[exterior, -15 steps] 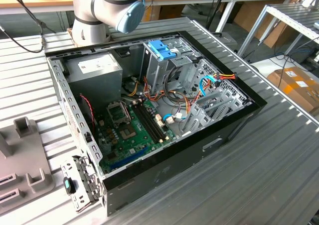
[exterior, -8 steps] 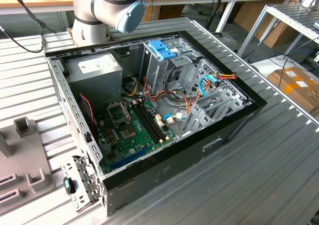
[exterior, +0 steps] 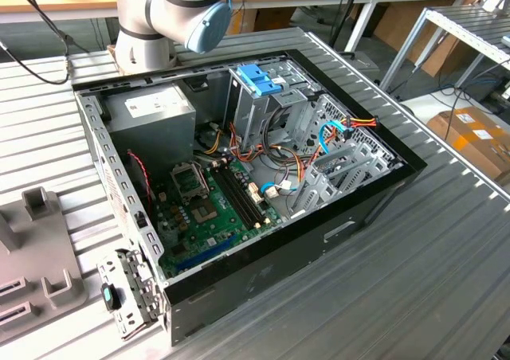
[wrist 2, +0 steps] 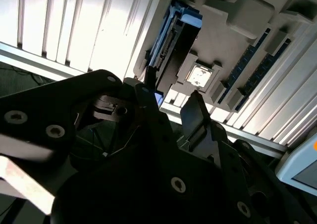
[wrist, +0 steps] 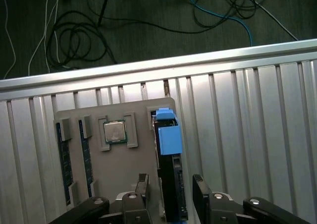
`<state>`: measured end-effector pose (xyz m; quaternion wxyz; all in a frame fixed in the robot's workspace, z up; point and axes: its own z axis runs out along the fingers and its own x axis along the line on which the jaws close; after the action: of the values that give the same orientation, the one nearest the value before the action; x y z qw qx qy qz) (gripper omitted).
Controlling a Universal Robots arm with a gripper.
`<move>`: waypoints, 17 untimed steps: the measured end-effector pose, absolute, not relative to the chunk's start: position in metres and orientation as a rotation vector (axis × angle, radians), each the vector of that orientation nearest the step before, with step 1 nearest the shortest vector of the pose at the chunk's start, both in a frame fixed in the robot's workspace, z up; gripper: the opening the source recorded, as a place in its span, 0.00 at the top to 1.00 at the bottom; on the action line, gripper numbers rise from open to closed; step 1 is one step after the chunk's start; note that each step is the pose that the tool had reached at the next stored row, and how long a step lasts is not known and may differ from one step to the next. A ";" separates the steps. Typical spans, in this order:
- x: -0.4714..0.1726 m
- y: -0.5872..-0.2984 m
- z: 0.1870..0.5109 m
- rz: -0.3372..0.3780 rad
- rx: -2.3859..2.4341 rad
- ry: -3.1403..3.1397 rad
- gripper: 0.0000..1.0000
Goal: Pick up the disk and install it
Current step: 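Pick up the disk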
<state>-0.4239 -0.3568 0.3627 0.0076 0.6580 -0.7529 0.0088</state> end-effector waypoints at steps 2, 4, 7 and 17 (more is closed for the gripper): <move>-0.424 -0.357 0.363 0.027 2.057 -2.354 0.52; -0.424 -0.357 0.363 0.028 2.057 -2.354 0.52; -0.424 -0.357 0.360 0.027 2.057 -2.354 0.52; -0.427 -0.357 0.343 0.026 2.062 -2.351 0.52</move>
<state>-0.4270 -0.3568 0.3434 0.0070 0.6593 -0.7518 0.0084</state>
